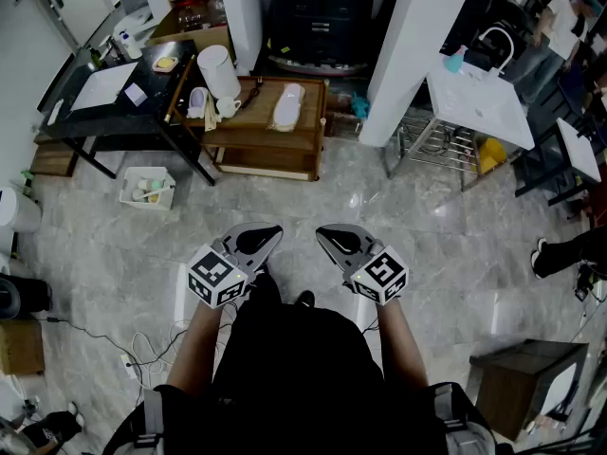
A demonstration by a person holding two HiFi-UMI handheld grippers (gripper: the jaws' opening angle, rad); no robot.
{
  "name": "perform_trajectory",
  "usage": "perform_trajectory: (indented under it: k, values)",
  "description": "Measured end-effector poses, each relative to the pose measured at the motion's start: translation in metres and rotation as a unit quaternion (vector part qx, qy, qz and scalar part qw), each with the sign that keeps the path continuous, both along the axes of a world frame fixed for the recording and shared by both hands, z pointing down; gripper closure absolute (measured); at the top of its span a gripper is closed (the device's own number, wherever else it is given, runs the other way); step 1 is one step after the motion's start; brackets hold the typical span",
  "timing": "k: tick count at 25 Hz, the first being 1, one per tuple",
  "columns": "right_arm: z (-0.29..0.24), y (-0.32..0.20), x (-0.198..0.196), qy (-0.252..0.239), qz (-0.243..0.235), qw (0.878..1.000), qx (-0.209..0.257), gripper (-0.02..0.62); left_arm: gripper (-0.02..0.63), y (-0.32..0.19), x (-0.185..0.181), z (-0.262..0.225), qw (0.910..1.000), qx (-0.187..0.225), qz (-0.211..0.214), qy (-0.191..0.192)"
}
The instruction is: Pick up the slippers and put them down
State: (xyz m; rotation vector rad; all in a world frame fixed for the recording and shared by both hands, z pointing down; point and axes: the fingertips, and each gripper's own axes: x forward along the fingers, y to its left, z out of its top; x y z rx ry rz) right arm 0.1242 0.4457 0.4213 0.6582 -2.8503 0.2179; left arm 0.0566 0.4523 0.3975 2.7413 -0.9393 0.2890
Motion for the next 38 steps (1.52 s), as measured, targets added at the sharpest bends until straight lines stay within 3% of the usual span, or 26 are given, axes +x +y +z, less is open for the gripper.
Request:
perform_trajectory:
  k: [8, 14, 22, 27, 38]
  values:
    - [0.000, 0.002, -0.007, 0.000, 0.010, 1.000, 0.007, 0.586, 0.594, 0.002, -0.008, 0.003, 1.0000, -0.004, 0.004, 0.003]
    - [-0.016, 0.003, -0.010, -0.050, 0.029, 0.998, 0.011, 0.586, 0.594, -0.001, -0.016, 0.007, 0.9998, -0.010, 0.012, 0.008]
    - [-0.007, -0.016, -0.022, 0.011, 0.063, 0.998, 0.027, 0.586, 0.594, -0.015, -0.033, 0.010, 0.9995, -0.013, 0.023, 0.015]
    - [-0.010, -0.033, -0.037, -0.008, 0.076, 0.997, 0.009, 0.586, 0.594, -0.034, -0.050, 0.010, 0.9993, -0.017, 0.029, 0.016]
    - [-0.011, -0.082, -0.088, 0.008, 0.090, 0.996, 0.018, 0.586, 0.594, -0.084, -0.096, 0.012, 0.9981, -0.018, 0.053, 0.026]
